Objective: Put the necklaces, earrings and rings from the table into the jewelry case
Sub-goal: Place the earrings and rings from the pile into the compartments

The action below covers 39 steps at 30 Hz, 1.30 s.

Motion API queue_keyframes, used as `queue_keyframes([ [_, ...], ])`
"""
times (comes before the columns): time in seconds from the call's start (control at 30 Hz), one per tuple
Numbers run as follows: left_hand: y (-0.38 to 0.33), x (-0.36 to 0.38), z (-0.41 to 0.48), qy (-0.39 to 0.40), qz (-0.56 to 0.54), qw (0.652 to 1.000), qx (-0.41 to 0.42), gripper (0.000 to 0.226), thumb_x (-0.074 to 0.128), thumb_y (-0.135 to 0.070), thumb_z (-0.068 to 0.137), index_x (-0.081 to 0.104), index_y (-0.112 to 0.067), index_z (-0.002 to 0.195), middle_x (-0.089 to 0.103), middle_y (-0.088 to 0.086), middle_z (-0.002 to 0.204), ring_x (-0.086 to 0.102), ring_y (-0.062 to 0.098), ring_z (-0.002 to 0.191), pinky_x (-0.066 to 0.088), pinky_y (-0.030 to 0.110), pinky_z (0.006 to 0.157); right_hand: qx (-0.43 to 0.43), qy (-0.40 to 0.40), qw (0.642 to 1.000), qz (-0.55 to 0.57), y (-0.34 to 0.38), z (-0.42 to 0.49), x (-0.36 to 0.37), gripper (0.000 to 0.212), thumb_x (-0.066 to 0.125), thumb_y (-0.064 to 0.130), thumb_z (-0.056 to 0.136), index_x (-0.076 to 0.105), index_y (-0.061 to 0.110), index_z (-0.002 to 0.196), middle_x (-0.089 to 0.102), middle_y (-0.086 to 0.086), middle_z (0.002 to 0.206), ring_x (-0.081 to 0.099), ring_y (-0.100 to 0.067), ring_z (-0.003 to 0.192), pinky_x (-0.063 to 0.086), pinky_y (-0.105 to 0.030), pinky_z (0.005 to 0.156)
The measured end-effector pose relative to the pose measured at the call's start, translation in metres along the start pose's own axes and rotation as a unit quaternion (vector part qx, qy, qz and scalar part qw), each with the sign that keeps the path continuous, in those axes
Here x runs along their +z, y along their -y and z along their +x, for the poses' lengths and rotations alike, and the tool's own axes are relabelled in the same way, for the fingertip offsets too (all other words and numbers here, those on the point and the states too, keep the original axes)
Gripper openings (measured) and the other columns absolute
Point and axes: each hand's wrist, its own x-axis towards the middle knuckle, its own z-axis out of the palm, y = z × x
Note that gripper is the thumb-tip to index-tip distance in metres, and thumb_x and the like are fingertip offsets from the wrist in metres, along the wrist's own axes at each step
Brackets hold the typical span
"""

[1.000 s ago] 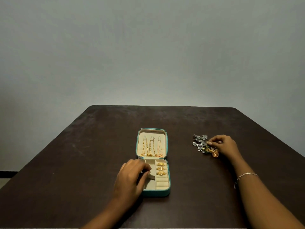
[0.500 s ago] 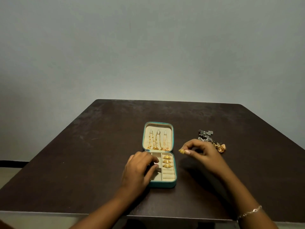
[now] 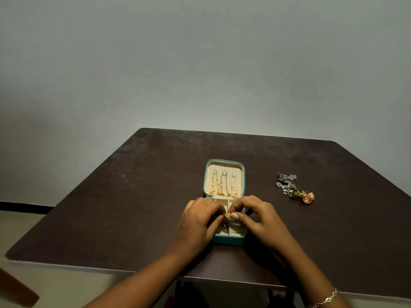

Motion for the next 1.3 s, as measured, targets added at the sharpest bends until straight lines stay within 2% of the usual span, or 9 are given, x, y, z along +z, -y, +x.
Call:
queue_keyframes([
  [0.13,0.0,0.001,0.0,-0.004,0.009,1.0,-0.002,0.009,0.05,-0.028,0.078,0.055,-0.021,0.079,0.061,-0.004,0.072,0.043,0.004,0.073,0.027,0.011,0.064,-0.038,-0.035,0.997,-0.053,0.0,-0.005,0.003,0.019,0.059,0.034,0.074,0.067,0.023,0.087,0.063,0.014,0.086,0.053,-0.001,0.087,0.041,-0.012,0.071],
  [0.23,0.001,0.001,0.0,-0.007,0.011,1.0,0.004,0.01,0.05,-0.029,0.078,0.056,-0.02,0.079,0.062,-0.004,0.072,0.043,0.004,0.073,0.024,0.008,0.065,-0.065,-0.039,0.992,-0.1,0.002,-0.006,0.005,0.027,0.051,0.04,0.076,0.068,0.021,0.087,0.06,0.018,0.086,0.053,-0.002,0.087,0.044,-0.018,0.074],
  [0.43,-0.001,0.002,0.0,-0.008,0.001,1.0,-0.018,0.018,0.049,-0.034,0.08,0.058,-0.022,0.09,0.063,-0.006,0.077,0.053,0.006,0.072,0.041,0.022,0.064,-0.02,-0.08,0.993,-0.081,-0.001,-0.009,-0.007,0.01,0.066,0.027,0.078,0.07,0.023,0.085,0.065,0.015,0.084,0.053,-0.003,0.087,0.039,-0.009,0.069],
  [0.53,-0.002,0.001,0.001,-0.004,0.005,1.0,-0.02,0.017,0.047,-0.03,0.081,0.057,-0.022,0.092,0.064,-0.005,0.08,0.057,0.009,0.072,0.043,0.023,0.064,0.007,-0.059,0.995,-0.082,-0.006,-0.014,-0.011,0.015,0.071,0.012,0.077,0.07,0.025,0.083,0.063,0.016,0.083,0.053,-0.003,0.087,0.041,-0.013,0.07],
  [0.6,-0.003,0.001,0.001,-0.006,0.007,1.0,-0.022,0.016,0.046,-0.029,0.081,0.057,-0.022,0.09,0.064,-0.005,0.079,0.055,0.007,0.073,0.042,0.023,0.064,0.021,-0.03,0.995,-0.088,-0.005,-0.015,-0.01,0.013,0.071,0.014,0.077,0.07,0.026,0.083,0.063,0.014,0.084,0.052,-0.002,0.088,0.041,-0.016,0.073],
  [0.73,-0.004,0.0,0.001,-0.008,0.01,1.0,-0.021,0.016,0.046,-0.029,0.08,0.058,-0.021,0.089,0.064,-0.005,0.079,0.052,0.005,0.073,0.041,0.022,0.064,0.03,-0.01,0.994,-0.102,-0.005,-0.015,-0.007,0.012,0.071,0.017,0.077,0.07,0.027,0.084,0.06,0.015,0.085,0.049,0.0,0.091,0.036,-0.01,0.071],
  [0.93,-0.005,-0.001,0.001,-0.001,0.007,1.0,-0.023,0.019,0.045,-0.028,0.081,0.06,-0.019,0.088,0.065,-0.004,0.079,0.055,0.008,0.072,0.041,0.022,0.064,0.022,-0.027,0.992,-0.12,-0.006,-0.011,-0.009,0.014,0.071,0.013,0.077,0.071,0.025,0.084,0.061,0.016,0.084,0.05,-0.001,0.09,0.04,-0.017,0.073],
  [1.2,-0.006,-0.002,0.002,0.004,0.006,1.0,-0.024,0.02,0.044,-0.028,0.081,0.06,-0.018,0.088,0.065,-0.003,0.079,0.058,0.011,0.072,0.041,0.023,0.064,0.009,-0.013,0.986,-0.165,-0.012,-0.009,-0.006,0.011,0.071,0.021,0.077,0.072,0.024,0.088,0.064,0.008,0.087,0.05,-0.011,0.087,0.042,-0.032,0.075],
  [1.3,-0.007,-0.003,0.001,0.006,0.004,1.0,-0.027,0.019,0.044,-0.028,0.081,0.059,-0.019,0.088,0.065,-0.004,0.08,0.058,0.01,0.072,0.04,0.022,0.065,-0.016,-0.02,0.982,-0.186,-0.015,-0.01,-0.004,0.014,0.066,0.031,0.076,0.073,0.025,0.086,0.066,0.006,0.087,0.048,-0.011,0.083,0.041,-0.035,0.07],
])
